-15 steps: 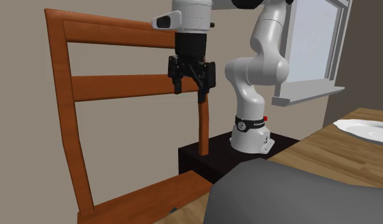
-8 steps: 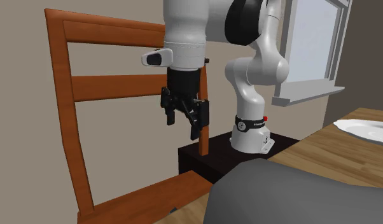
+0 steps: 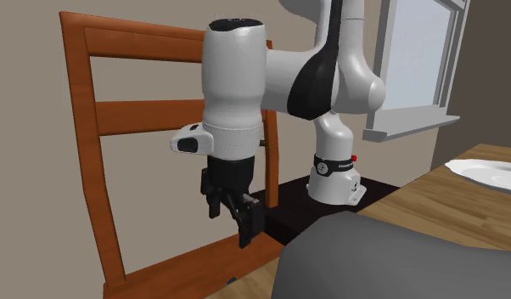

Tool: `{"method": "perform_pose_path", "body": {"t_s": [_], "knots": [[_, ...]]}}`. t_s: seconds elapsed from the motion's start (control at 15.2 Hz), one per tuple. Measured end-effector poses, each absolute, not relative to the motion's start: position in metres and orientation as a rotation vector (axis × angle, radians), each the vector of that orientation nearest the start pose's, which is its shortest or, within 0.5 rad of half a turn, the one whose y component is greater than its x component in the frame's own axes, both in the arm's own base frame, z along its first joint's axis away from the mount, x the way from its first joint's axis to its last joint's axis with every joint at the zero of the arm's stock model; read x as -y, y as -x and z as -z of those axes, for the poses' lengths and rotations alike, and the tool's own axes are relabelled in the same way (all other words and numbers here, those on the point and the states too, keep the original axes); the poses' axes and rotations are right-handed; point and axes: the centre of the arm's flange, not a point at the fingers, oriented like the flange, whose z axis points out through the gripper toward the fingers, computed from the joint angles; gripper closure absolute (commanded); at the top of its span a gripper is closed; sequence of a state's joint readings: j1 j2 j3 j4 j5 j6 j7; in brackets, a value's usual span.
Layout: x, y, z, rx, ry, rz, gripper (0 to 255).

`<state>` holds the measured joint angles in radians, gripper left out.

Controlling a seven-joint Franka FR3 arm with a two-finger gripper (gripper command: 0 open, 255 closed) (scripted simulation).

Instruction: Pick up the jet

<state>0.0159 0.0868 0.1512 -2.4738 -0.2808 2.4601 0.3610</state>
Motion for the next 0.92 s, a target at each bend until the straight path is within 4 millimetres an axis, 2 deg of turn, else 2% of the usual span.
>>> {"method": "perform_pose_path", "body": {"t_s": [0.53,0.92], "knots": [[-0.092,-0.509,-0.164,0.030,3.323,-0.049,0],[-0.098,-0.517,-0.129,0.028,3.324,-0.044,0]]}}
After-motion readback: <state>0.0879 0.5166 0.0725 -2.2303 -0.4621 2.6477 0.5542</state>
